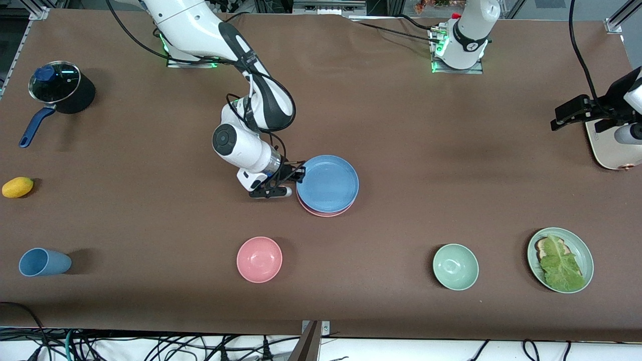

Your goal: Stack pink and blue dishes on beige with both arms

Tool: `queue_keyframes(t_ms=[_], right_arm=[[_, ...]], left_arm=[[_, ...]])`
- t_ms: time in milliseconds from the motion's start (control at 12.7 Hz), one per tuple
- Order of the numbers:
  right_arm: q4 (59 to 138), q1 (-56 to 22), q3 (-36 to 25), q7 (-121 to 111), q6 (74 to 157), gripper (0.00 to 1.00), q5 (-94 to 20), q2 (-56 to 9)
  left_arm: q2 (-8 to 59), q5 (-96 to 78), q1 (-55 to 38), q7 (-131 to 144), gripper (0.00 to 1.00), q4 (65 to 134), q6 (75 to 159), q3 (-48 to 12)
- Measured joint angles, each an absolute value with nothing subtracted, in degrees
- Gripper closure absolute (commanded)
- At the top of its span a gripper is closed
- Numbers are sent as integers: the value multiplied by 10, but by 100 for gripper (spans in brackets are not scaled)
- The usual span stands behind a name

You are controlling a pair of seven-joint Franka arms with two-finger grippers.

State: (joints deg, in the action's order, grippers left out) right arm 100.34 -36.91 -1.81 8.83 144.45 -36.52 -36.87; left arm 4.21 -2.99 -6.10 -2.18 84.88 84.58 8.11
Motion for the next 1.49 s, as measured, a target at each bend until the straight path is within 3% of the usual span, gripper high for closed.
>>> queue_keyframes(t_ms=[315, 393, 472, 551, 865, 1180, 1494], right_arm=[[1003, -369, -23, 88, 1444, 100, -358, -369], [1003, -369, -24, 88, 1444, 84, -358, -370], [1003, -369, -26, 88, 1444, 5, -357, -370], [1003, -369, -27, 88, 1444, 0, -357, -370], [995, -371, -38, 89, 1407, 0, -295, -365], [956, -372, -107, 89, 1233, 0, -190, -318], [921, -371, -212, 86, 1032, 0, -122, -222]], left_arm=[[44, -30, -61, -22, 0, 847, 846, 81], [44, -30, -61, -22, 0, 846, 846, 81], [44, -30, -61, -22, 0, 846, 846, 81], [45, -30, -61, -22, 0, 846, 846, 81], [47, -30, -61, -22, 0, 842, 846, 81], [51, -30, -61, -22, 0, 838, 846, 81], [54, -30, -61, -22, 0, 836, 846, 81]])
